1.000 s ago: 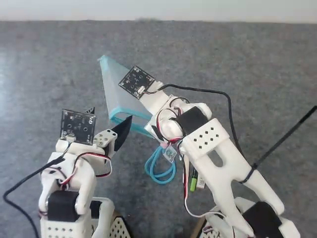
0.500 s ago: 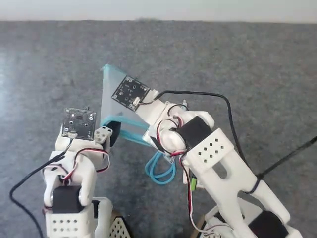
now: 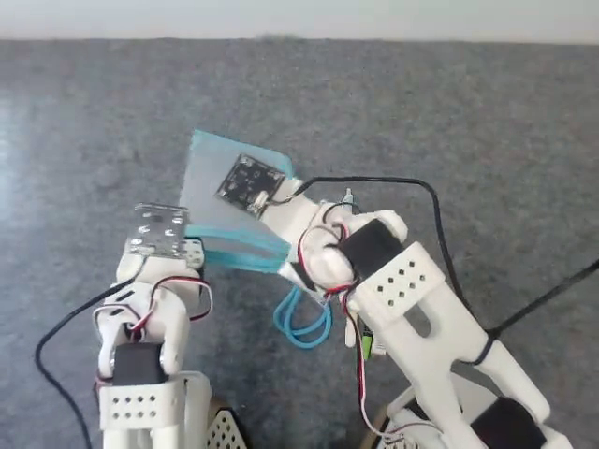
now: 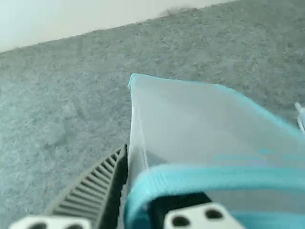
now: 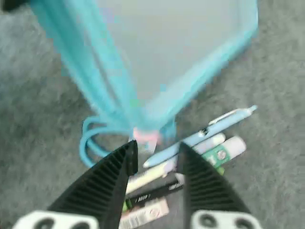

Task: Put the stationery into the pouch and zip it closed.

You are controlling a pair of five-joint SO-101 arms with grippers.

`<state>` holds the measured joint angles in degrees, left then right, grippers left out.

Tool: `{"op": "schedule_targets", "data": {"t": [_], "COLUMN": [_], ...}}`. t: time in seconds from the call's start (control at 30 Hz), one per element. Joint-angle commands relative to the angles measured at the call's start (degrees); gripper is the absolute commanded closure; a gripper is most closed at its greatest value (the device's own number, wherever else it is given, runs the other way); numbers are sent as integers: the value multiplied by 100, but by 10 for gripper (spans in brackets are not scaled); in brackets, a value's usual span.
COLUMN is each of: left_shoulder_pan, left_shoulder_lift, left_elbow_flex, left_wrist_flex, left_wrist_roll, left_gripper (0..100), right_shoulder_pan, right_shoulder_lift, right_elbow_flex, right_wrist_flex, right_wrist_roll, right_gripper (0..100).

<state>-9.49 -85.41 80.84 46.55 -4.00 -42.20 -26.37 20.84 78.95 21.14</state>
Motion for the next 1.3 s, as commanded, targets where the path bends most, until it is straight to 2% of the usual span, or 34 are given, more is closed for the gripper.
{"op": "schedule_targets", "data": {"t": [0.0,0.23,0.47,0.6,0.73,0.9,1.07,1.17,1.27], "left_shoulder_pan": [-264,-466,-484,-818,-870,-870,-870,-862,-862], "left_shoulder_lift": [-26,-26,-26,-26,-26,-26,-26,-26,-26], "left_elbow_flex": [-75,163,303,277,268,268,268,259,259], "left_wrist_flex": [-352,-677,-677,-677,-677,-677,-695,-703,-703], "left_wrist_roll": [484,1037,1099,1073,1073,1073,1073,1073,1073], "left_gripper": [989,989,989,989,989,989,989,989,989], "right_shoulder_pan": [-84,-31,1077,1305,1341,1341,1613,1640,1640], "right_shoulder_lift": [-303,-259,-171,-127,-127,-119,-119,-119,-110], "right_elbow_flex": [-44,202,1820,2259,2673,3182,3473,3596,3789], "right_wrist_flex": [409,523,-514,-558,-567,-1059,-1174,-1182,-1481], "right_wrist_roll": [26,-422,-492,-1178,-1626,-1996,-1960,-1960,-1925], "right_gripper": [713,724,726,801,868,797,703,708,778]}}
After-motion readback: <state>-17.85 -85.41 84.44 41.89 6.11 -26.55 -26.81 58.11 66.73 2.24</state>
